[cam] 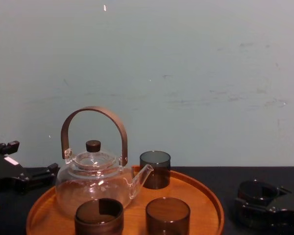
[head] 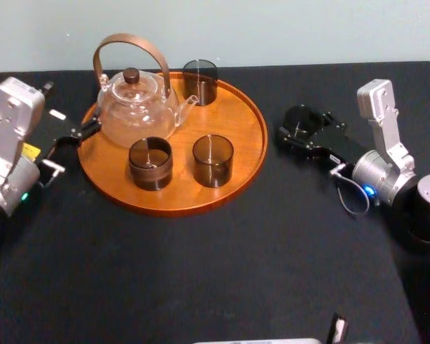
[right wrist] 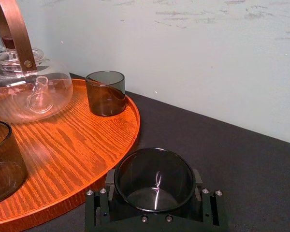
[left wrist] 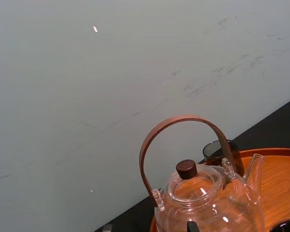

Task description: Pick up the glass from the table and place it on the tray.

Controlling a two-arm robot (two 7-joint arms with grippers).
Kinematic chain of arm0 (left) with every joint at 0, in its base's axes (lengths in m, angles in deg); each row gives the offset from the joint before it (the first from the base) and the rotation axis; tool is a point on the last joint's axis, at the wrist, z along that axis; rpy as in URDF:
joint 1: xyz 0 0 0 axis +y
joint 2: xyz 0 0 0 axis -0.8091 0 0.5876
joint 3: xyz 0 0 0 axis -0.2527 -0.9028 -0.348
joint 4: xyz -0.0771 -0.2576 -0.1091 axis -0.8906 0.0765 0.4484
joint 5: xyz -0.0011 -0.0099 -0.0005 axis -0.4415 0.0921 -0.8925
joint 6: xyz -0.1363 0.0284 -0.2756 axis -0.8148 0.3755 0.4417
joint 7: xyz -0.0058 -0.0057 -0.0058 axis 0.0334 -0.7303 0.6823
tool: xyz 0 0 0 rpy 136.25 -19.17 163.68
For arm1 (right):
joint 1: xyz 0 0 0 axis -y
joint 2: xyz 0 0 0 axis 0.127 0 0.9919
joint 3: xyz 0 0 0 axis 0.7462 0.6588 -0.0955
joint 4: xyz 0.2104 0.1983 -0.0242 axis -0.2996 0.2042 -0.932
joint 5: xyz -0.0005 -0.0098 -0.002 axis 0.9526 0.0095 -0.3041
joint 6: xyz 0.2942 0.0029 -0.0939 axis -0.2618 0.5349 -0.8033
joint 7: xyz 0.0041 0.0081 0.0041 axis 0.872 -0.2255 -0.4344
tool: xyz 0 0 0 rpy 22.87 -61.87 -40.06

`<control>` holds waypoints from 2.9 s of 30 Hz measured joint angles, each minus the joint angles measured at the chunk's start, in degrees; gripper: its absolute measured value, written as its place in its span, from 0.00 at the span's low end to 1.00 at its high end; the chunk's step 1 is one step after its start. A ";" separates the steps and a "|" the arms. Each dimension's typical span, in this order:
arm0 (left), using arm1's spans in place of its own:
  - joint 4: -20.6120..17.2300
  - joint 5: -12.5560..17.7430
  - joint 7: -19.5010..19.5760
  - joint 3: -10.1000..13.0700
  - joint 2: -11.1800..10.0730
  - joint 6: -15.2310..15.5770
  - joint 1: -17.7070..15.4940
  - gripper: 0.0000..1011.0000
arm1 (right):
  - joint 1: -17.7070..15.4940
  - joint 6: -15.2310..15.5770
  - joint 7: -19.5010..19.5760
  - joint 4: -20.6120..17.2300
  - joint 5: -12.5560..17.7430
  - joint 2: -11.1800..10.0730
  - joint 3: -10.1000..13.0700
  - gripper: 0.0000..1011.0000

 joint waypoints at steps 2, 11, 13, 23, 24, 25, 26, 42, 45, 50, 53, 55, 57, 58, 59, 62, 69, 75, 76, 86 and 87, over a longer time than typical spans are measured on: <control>0.00 0.00 0.00 0.00 0.00 0.00 0.00 0.99 | 0.00 0.00 0.00 0.00 0.00 0.00 0.00 0.90; 0.00 0.00 0.00 0.00 0.00 0.00 0.00 0.99 | -0.26 -0.76 -0.91 -0.69 0.77 -0.02 0.20 0.90; 0.00 0.00 0.00 0.00 0.00 0.00 0.00 0.99 | -0.28 -0.90 -1.23 -1.25 0.96 -0.08 0.19 0.90; 0.00 0.00 0.00 0.00 0.00 0.00 0.00 0.99 | -0.16 -0.39 -2.00 -4.13 1.05 -0.58 -0.74 0.90; 0.00 0.00 0.00 0.00 0.00 0.00 0.00 0.99 | -0.08 -0.36 -2.13 -4.26 1.03 -0.59 -0.87 0.90; 0.00 0.00 0.00 0.00 0.00 0.00 0.00 0.99 | 0.17 -0.33 -2.43 -4.37 0.99 -0.61 -1.22 0.90; 0.00 0.00 0.00 0.00 0.00 0.00 0.00 0.99 | 0.34 -0.32 -2.62 -4.37 0.95 -0.63 -1.42 0.90; 0.00 0.00 0.00 0.00 0.00 0.00 0.00 0.99 | 8.49 -3.98 -7.79 5.49 0.22 1.95 -5.36 0.90; 0.00 0.00 0.00 0.00 0.00 0.00 0.00 0.99 | 10.77 -5.33 -8.98 9.13 -0.12 2.82 -6.08 0.90; 0.00 0.00 0.00 0.00 0.00 0.00 0.00 0.99 | 13.71 -7.48 -10.95 14.21 -0.32 4.11 -6.70 0.90; 0.00 0.00 0.00 0.00 0.00 0.00 0.00 0.99 | 15.58 -8.89 -12.21 17.63 -0.36 5.01 -6.91 0.90; 0.00 0.00 0.00 0.00 0.00 0.00 0.00 0.99 | 16.99 -9.97 -12.96 20.31 -0.43 5.75 -6.97 0.90; 0.00 0.00 0.00 0.00 0.00 0.00 0.00 0.99 | 18.06 -10.90 -13.62 22.41 -0.45 6.32 -6.97 0.90; 0.00 0.00 0.00 0.00 0.00 0.00 0.00 0.99 | 18.96 -11.66 -14.14 24.34 -0.46 6.87 -6.91 0.90; 0.00 0.00 0.00 0.00 0.00 0.00 0.00 0.99 | 19.44 -12.09 -14.40 25.36 -0.47 7.16 -6.88 0.90; 0.00 0.00 0.00 0.00 0.00 0.00 0.00 0.99 | 21.44 -13.90 -15.47 29.72 -0.59 8.34 -6.61 0.90; 0.00 0.00 0.00 0.00 0.00 0.00 0.00 0.99 | 25.54 -17.67 -17.37 38.39 -0.98 10.71 -5.95 0.90; 0.00 0.00 0.00 0.00 0.00 0.00 0.00 0.99 | 30.26 -22.08 -19.01 48.07 -0.41 12.98 -6.40 0.90; 0.00 0.00 -0.01 0.00 0.00 0.00 0.00 0.99 | 30.30 -22.15 -19.03 47.99 -0.34 13.00 -6.40 0.90; 0.00 0.00 0.00 0.00 0.00 0.00 0.00 0.99 | 29.51 -21.46 -18.90 46.46 -0.58 12.67 -6.16 0.90; 0.00 0.00 0.00 0.00 0.00 0.00 0.00 0.99 | 29.43 -21.38 -18.87 46.30 -0.61 12.63 -6.14 0.90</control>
